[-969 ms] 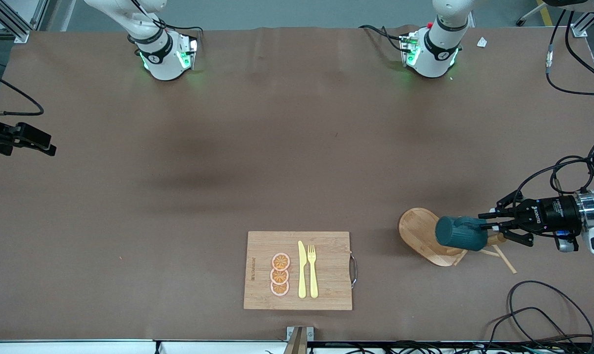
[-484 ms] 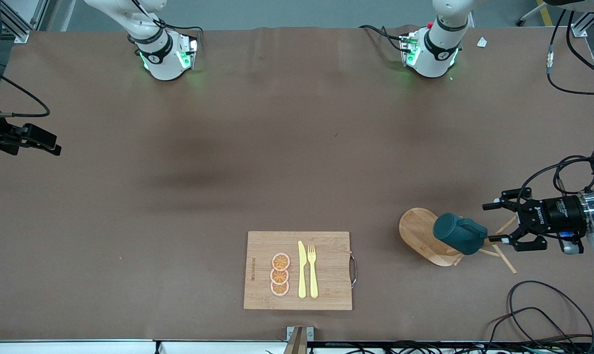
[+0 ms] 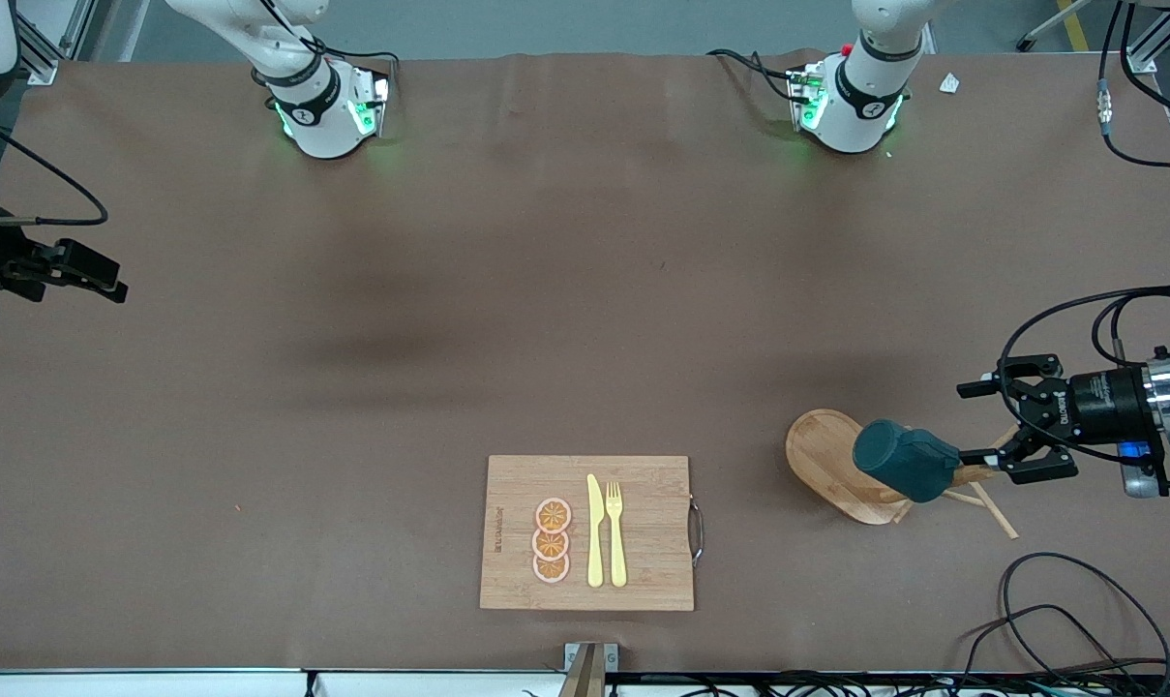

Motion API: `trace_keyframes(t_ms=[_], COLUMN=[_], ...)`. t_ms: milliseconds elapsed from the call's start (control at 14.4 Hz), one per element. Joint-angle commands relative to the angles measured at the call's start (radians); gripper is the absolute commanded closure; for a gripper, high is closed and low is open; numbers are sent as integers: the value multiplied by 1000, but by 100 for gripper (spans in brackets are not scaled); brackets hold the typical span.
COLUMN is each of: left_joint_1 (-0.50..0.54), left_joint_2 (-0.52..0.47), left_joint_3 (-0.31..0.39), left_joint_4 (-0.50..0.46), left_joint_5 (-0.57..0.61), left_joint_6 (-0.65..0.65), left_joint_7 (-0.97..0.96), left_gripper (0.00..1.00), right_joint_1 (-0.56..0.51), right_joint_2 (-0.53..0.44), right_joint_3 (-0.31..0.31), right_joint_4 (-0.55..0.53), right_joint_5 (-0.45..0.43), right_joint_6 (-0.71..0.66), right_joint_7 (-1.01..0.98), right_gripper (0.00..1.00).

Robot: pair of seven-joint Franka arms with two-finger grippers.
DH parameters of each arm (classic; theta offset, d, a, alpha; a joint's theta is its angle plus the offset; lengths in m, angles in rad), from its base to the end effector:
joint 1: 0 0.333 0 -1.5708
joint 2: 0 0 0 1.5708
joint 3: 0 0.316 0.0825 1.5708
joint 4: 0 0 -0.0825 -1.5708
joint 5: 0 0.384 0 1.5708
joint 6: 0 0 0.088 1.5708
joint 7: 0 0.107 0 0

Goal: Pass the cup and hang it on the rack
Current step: 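Open the left gripper and release the mug on the rack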

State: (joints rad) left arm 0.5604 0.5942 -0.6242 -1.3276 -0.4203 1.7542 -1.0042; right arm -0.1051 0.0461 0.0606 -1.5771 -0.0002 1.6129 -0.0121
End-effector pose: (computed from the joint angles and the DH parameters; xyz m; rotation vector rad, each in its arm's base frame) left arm 0.6981 0.0183 0.4520 2.1004 1.3027 -0.5565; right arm 0.5710 -0.0262 0.5993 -3.1383 0.0509 0.0159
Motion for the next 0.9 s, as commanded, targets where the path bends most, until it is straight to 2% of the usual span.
trace_keyframes(t_ms=[0, 554, 831], left_joint_1=[10, 4, 4], left_joint_2=[-53, -171, -217], left_joint_3=[-14, -46, -121], left_joint_4=[-5, -5, -5], left_joint_5=[54, 262, 495], left_joint_6=[-12, -131, -209], left_joint_7=[7, 156, 378], left_gripper=[0, 0, 0], right_joint_1=[-8, -7, -7], right_joint_2=[-40, -40, -38], right_joint_3=[2, 2, 2], right_joint_4=[-37, -38, -40], right_joint_5=[17, 17, 17], right_joint_6=[19, 18, 18], right_joint_7=[6, 6, 4], right_gripper=[0, 0, 0])
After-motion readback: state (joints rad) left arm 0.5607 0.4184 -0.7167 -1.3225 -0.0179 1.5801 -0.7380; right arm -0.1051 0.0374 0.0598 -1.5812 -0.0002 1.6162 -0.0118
